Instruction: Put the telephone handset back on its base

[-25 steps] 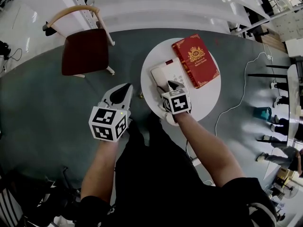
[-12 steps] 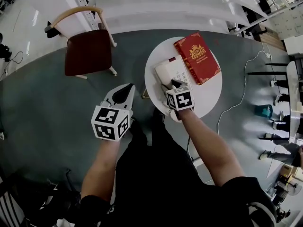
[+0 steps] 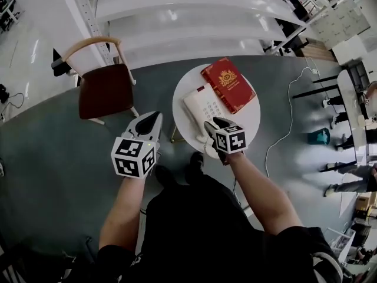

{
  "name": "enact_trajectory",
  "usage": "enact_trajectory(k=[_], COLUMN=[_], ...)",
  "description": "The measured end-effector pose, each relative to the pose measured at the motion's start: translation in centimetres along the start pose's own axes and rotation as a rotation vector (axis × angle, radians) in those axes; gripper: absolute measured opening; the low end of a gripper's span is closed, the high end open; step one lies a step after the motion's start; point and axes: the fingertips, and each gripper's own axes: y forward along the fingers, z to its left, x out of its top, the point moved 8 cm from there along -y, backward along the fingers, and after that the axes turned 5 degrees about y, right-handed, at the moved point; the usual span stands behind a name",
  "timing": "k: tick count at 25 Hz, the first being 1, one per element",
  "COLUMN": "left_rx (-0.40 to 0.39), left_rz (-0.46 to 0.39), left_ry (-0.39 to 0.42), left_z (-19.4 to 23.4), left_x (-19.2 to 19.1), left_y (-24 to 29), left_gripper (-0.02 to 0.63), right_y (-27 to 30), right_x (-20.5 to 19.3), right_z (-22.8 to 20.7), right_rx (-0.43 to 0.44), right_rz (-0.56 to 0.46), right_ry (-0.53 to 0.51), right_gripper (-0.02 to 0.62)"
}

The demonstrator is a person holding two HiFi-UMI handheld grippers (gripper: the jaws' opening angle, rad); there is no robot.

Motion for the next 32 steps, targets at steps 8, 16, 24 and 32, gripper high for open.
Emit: enact_trajectory(k=[8, 16, 24, 32], left_rx=[-0.018, 0.017, 0.079, 0.076], left_rz=[-0.022, -0.033, -0.063, -0.103], left_ry=[0.054, 0.080, 0.117, 0.178], left_z=[-2.3, -5.8, -11.3, -16.0], left_x=[2.4, 4.9, 8.2, 12.0], left_y=[1.0, 4.5, 8.8, 11.6], left_gripper=[0.009, 0.009, 0.009, 0.009], right_y=[-3.9, -9.2, -15.6, -20.9], right_x=[0.9, 3.0, 4.5, 7.7], right_z=[-2.7, -6.4, -14.0, -18.6], right_rx=[-0.001, 0.121, 0.226, 0.260], right_rz=[-0.080, -0.191, -0.321, -0.440], right_ry=[0.039, 0.020, 0.024, 0.015], right_gripper=[0.146, 0.111, 0.066, 0.042])
